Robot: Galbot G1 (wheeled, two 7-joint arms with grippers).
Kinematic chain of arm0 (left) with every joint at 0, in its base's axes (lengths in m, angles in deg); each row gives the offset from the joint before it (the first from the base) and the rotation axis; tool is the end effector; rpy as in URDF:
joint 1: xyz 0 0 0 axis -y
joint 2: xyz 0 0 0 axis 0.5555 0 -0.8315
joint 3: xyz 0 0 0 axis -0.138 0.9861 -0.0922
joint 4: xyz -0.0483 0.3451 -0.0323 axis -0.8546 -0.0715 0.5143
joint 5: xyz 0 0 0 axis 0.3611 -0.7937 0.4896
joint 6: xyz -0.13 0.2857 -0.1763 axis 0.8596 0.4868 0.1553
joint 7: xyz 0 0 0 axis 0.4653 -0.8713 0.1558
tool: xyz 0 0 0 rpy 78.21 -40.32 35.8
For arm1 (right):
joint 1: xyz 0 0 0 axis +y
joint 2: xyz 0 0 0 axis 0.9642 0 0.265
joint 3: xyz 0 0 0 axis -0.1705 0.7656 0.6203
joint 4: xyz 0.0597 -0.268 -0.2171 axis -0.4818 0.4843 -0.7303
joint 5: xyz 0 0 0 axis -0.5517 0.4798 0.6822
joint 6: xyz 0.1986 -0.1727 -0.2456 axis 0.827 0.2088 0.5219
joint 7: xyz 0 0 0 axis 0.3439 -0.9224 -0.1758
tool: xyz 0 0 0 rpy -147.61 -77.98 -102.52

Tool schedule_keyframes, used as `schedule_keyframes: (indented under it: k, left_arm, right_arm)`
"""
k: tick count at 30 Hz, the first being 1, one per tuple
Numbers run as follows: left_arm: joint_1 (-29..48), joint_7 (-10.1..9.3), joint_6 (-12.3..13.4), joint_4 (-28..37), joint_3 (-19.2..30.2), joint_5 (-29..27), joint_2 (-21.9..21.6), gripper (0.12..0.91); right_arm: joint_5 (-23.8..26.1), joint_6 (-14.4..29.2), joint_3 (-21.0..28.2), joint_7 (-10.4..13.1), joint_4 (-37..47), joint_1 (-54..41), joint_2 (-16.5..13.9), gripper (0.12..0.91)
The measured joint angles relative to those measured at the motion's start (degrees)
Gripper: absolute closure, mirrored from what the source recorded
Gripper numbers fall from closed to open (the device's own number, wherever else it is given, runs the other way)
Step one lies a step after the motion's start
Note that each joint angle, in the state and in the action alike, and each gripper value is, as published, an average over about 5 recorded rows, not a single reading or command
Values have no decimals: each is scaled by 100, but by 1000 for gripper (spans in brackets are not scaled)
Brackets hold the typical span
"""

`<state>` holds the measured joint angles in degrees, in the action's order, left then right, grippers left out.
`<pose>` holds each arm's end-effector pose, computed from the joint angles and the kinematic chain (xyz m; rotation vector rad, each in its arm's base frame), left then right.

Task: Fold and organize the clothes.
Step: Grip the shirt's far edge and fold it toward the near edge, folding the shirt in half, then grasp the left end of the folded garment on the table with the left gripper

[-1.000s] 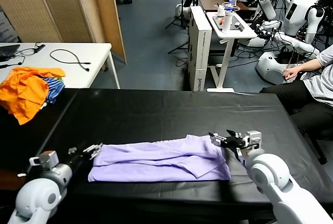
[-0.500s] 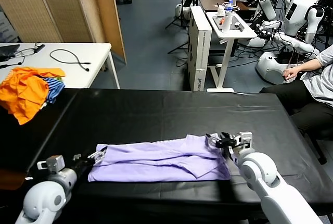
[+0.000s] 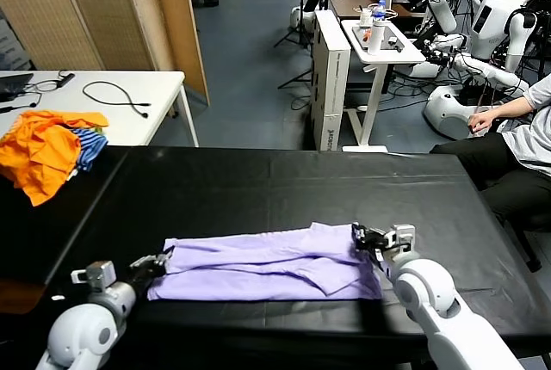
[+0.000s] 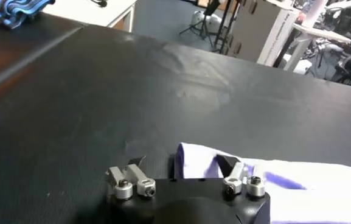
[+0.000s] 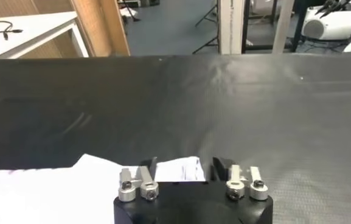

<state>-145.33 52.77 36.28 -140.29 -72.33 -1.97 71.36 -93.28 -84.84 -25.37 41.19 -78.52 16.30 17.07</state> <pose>0.2457 0.1429 -0.2799 -0.0659 -2.5530 0.2849 0.3282 -0.0562 -0.2654 0.2560 -2.5317 -0.0712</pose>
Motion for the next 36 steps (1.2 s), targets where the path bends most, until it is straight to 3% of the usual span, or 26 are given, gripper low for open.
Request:
schedule_keyframes:
  k: [2,5,8,11,20,25,27,29,36]
  left_arm:
    - [-28,57,31,-13,20,-34,13,402]
    - [-52,123,63,-30,75,-108,22,595]
    - [-15,117,83,-20,153,-186,39,799]
    - [77,87,101,19,241,-266,64,868]
    - [545,4,114,268,549,-270,-23,864]
    - [632,50,121,260,595,-266,-70,864]
    - [611,52,120,222,576,-286,-83,846]
    - [566,45,121,164,539,-341,-89,793]
    - [240,28,142,-143,268,-439,-94,364]
  right_arm:
    - [48,16,-22,2,-33,43,26,742]
    - [189,19,-85,25,-103,129,86,865]
    - [410,-4,-180,52,-190,226,163,883]
    - [619,-15,-298,83,-285,331,263,884]
    - [810,-164,-529,252,-517,621,551,884]
    - [797,-307,-613,169,-659,755,518,877]
    - [809,-311,-636,76,-720,799,459,825]
    - [825,-305,-668,-27,-785,840,385,717]
    - [804,-215,-932,-379,-1089,1059,27,255]
